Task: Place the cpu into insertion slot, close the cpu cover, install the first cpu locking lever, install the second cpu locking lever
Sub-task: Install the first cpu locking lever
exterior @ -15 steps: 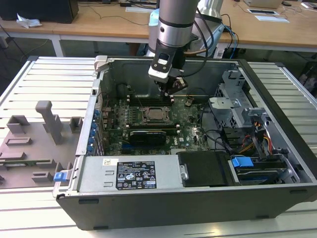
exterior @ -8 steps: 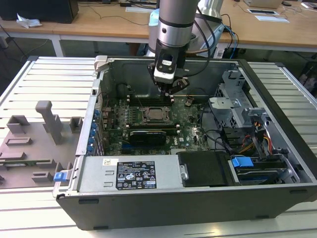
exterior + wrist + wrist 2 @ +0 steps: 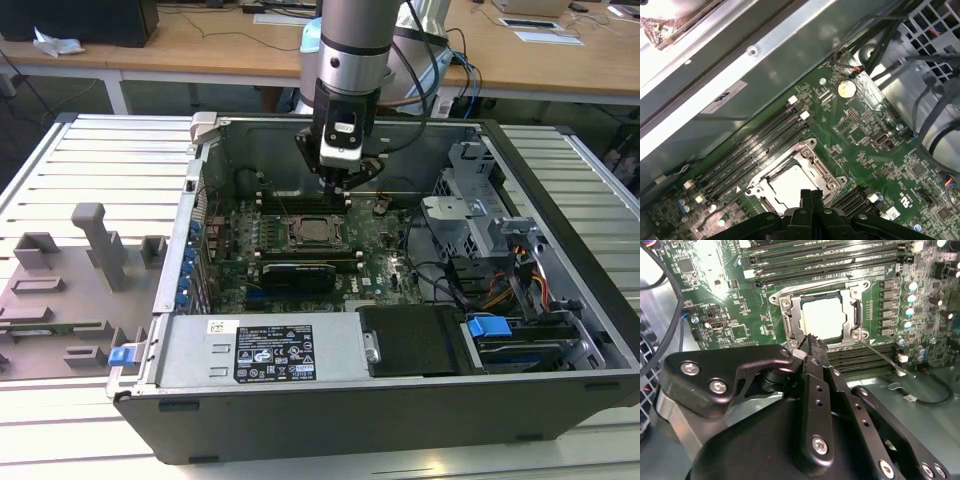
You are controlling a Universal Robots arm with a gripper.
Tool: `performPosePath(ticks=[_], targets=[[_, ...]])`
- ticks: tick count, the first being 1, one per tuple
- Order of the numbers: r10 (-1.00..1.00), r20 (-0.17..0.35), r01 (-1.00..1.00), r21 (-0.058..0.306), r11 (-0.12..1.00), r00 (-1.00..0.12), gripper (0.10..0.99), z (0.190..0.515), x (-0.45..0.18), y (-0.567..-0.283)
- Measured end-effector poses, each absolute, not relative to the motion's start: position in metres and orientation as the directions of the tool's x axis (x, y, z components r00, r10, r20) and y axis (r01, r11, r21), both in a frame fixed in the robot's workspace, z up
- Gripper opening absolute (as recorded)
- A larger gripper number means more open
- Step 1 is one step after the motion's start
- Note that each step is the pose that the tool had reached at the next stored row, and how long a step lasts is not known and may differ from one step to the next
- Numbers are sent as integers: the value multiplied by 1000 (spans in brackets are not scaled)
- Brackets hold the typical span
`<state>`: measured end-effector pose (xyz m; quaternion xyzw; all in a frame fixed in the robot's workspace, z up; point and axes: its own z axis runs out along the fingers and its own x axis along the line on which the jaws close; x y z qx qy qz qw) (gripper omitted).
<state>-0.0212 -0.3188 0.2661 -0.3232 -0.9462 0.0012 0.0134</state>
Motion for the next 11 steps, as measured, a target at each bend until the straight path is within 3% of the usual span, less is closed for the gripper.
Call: performPosePath(ticks=[11], targets=[[451, 24, 450, -11, 893, -892, 106, 266, -21, -319]])
